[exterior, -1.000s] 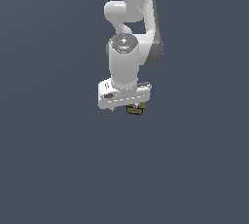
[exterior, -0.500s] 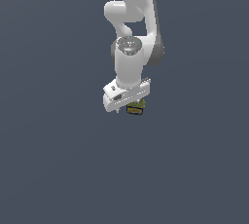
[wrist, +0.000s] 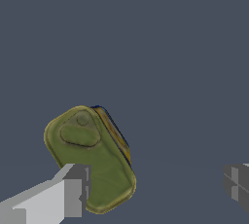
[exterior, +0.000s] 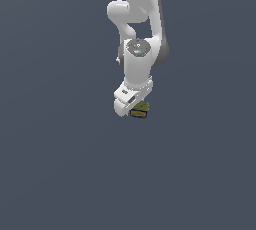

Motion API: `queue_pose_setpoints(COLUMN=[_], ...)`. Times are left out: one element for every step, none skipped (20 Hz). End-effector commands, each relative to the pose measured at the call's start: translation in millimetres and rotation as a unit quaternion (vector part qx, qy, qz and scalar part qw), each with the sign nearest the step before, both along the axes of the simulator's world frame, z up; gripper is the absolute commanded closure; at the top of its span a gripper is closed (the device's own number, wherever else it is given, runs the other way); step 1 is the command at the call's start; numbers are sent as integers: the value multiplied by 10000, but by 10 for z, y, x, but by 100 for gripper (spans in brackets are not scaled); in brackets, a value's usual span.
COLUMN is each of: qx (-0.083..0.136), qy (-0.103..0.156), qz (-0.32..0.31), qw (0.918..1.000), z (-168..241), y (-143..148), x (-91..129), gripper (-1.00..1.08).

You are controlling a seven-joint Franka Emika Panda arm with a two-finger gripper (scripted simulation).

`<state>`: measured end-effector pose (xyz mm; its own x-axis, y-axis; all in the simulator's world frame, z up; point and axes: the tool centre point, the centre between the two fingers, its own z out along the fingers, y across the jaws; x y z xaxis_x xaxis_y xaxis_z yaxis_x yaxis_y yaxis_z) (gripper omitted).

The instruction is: Pick up the object and move it to a goal position.

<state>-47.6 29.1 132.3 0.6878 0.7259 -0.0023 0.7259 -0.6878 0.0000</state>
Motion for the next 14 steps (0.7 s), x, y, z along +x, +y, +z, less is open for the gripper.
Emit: queue_pose_setpoints(qx=[0, 0, 0, 1, 1, 1, 2, 2, 3, 4, 4, 5, 5, 6], qy=[0, 0, 0, 0, 0, 0, 0, 0, -1, -1, -1, -2, -2, -2], qz=[402, 559, 716, 873, 1030, 1187, 1342, 1490, 1630, 1761, 1885, 2000, 2107, 2206], qw=[9992, 9984, 9974, 9962, 9947, 9929, 9910, 9888, 9866, 9844, 9821, 9798, 9776, 9754], z=[-37, -51, -65, -79, -93, -106, -120, -132, -144, -155, -165, -175, -184, -192], y=[40, 56, 72, 88, 104, 120, 136, 151, 166, 179, 192, 204, 215, 225], x=[-61, -86, -110, -135, -160, -185, -210, -234, -257, -279, -299, -318, -336, -353], gripper=[-92, -92, -92, -92, -92, -92, -92, -92, -92, -92, -92, -92, -92, -92])
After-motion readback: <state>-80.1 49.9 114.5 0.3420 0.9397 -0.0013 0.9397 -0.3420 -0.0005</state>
